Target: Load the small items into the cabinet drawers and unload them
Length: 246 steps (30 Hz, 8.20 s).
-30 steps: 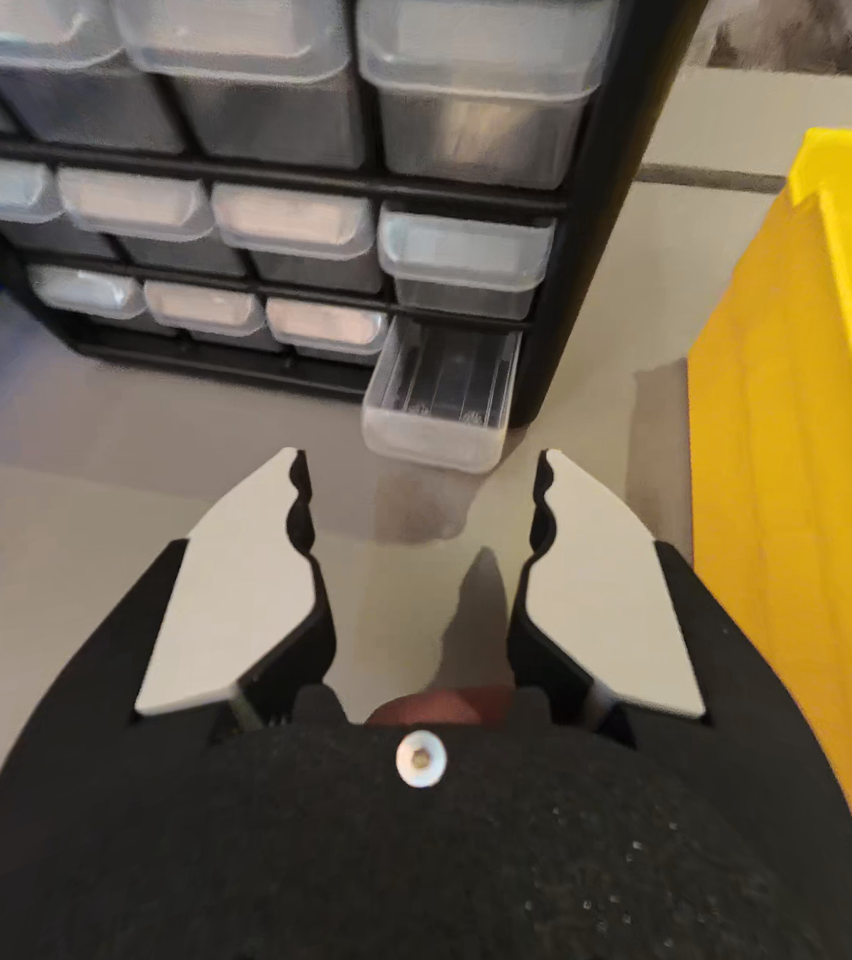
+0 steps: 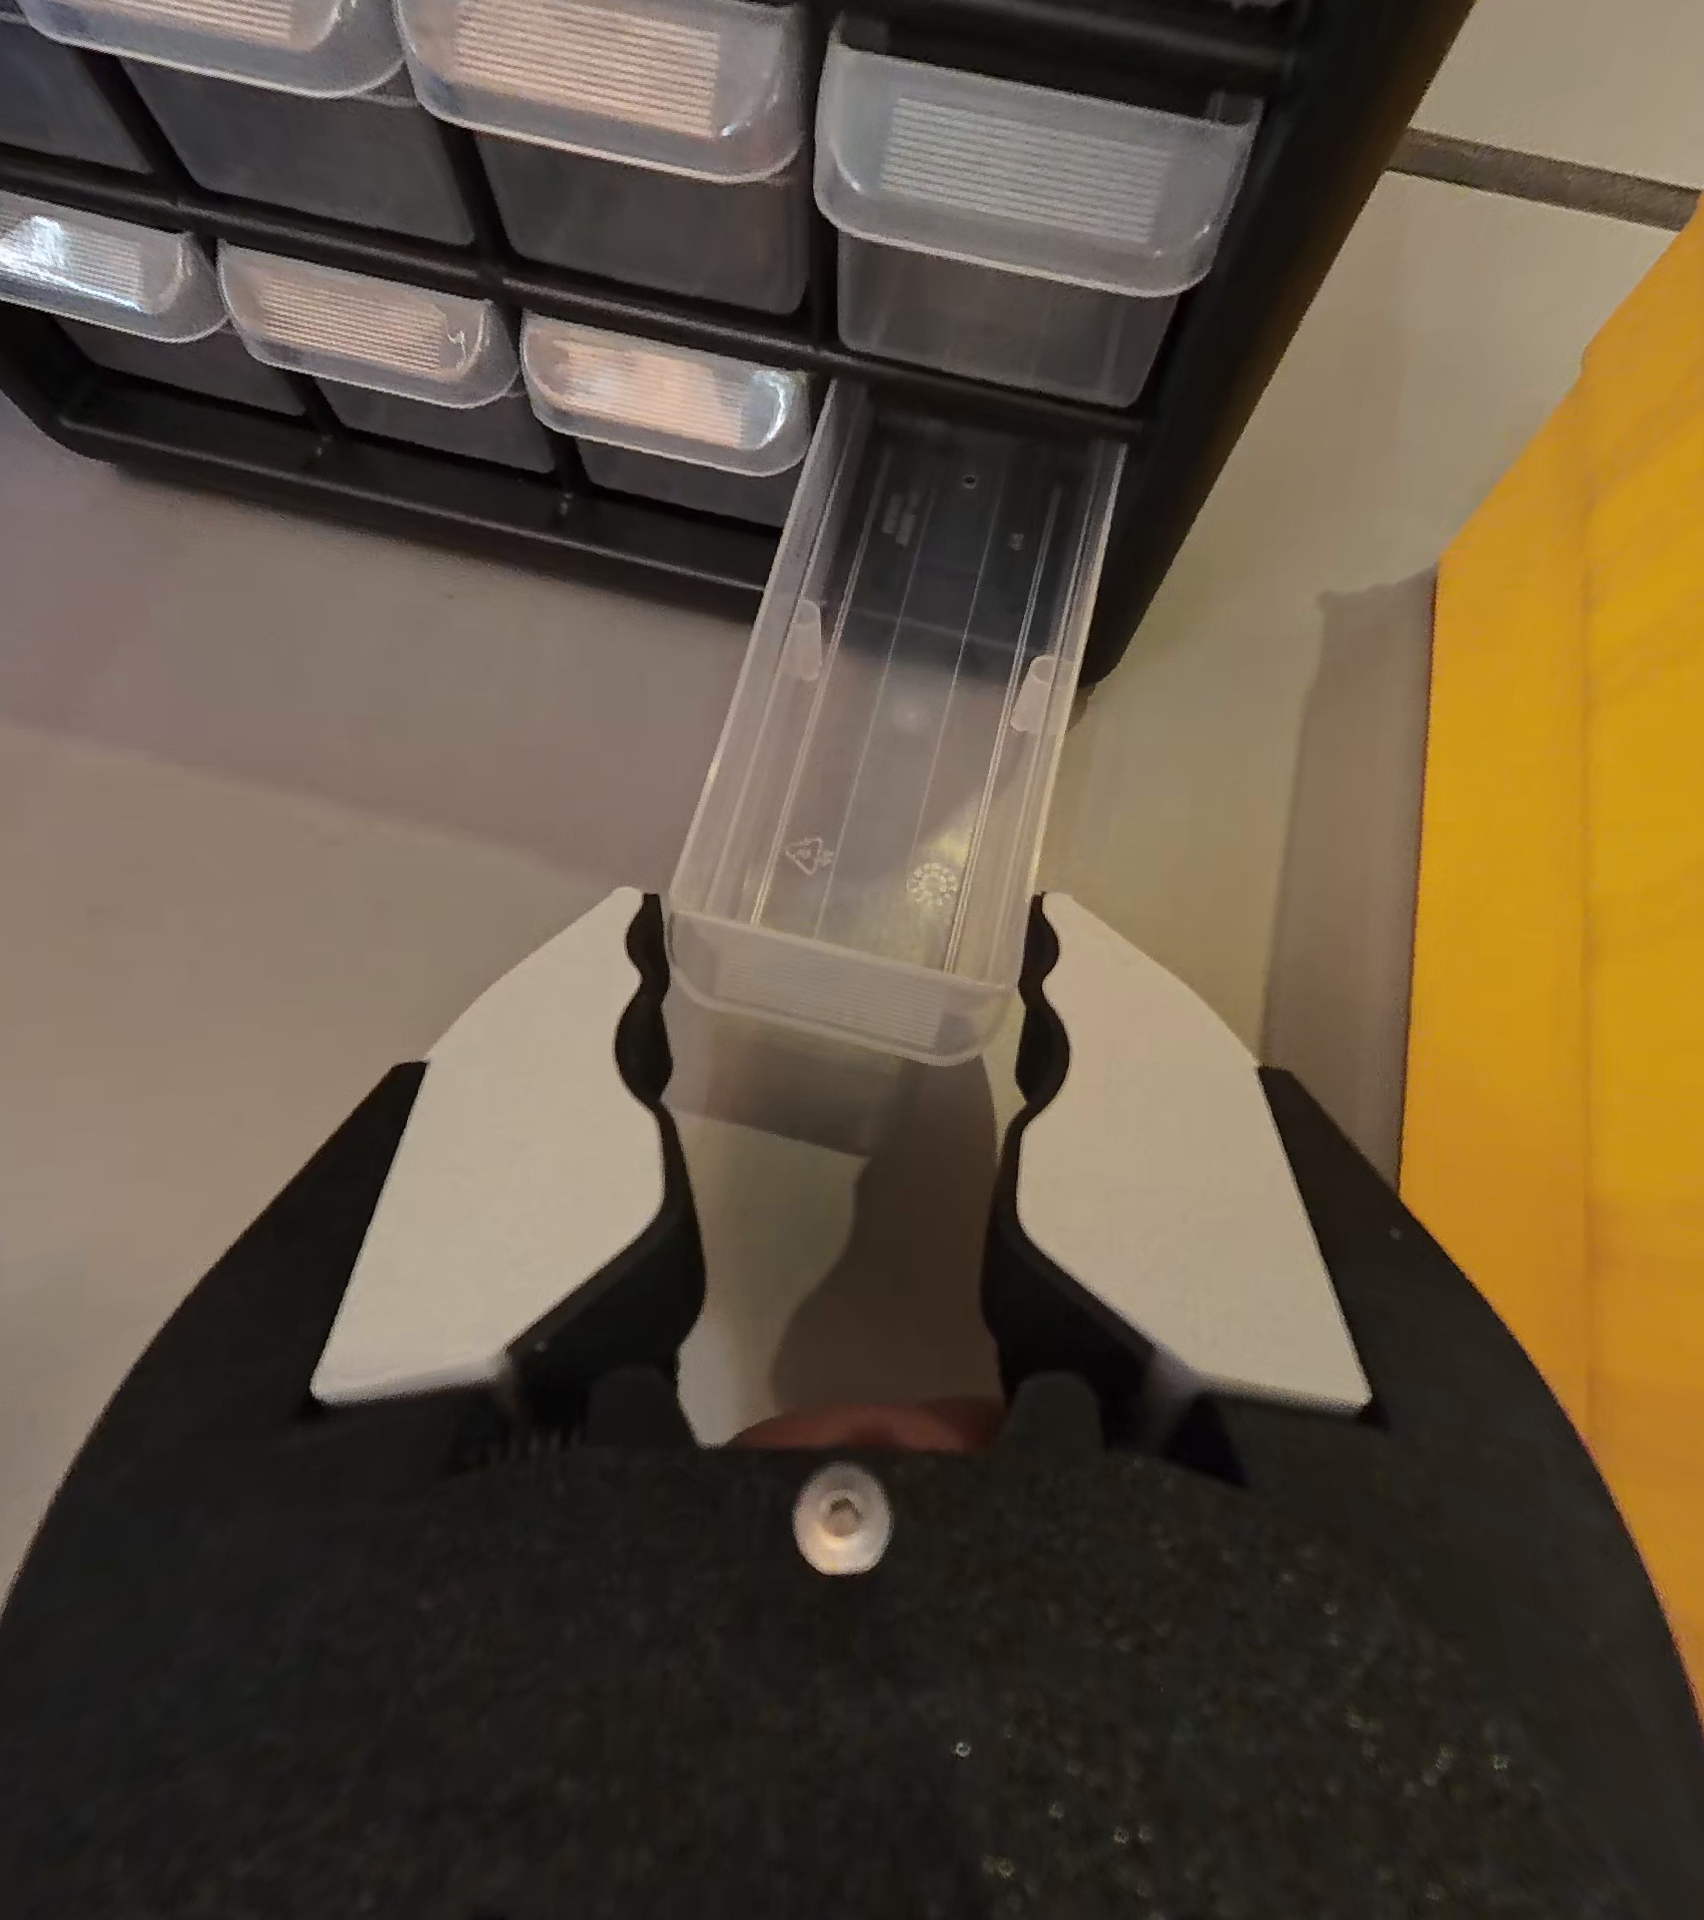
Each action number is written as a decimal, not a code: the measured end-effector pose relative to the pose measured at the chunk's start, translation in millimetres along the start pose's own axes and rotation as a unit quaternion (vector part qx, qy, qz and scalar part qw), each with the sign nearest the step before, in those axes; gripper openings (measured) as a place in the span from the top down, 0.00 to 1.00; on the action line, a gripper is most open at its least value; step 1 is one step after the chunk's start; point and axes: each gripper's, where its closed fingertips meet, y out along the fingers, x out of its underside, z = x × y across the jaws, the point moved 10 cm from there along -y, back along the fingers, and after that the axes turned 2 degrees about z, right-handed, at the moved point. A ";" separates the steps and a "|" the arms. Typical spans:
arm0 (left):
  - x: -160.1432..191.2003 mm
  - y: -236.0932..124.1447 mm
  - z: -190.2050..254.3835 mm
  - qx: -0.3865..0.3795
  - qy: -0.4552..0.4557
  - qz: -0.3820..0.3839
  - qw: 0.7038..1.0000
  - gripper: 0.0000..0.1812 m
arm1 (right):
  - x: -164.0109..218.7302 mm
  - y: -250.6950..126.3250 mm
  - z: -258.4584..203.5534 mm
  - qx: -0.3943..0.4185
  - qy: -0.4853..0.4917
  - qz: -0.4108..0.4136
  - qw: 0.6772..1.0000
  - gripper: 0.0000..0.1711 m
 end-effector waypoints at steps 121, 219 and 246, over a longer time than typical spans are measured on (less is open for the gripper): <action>69.1 -1.9 34.1 0.079 0.058 -0.042 0.994 0.69 | -16.8 21.2 8.9 0.031 -0.056 -0.004 0.998 0.57; 61.7 -23.0 -24.7 -0.079 0.001 0.021 0.997 0.69 | -25.4 61.9 -139.6 0.019 -0.661 0.280 0.696 0.93; 59.6 -26.3 -23.3 -0.073 0.005 0.020 0.997 0.68 | -44.9 59.9 -142.1 -0.132 -0.112 0.036 0.984 0.57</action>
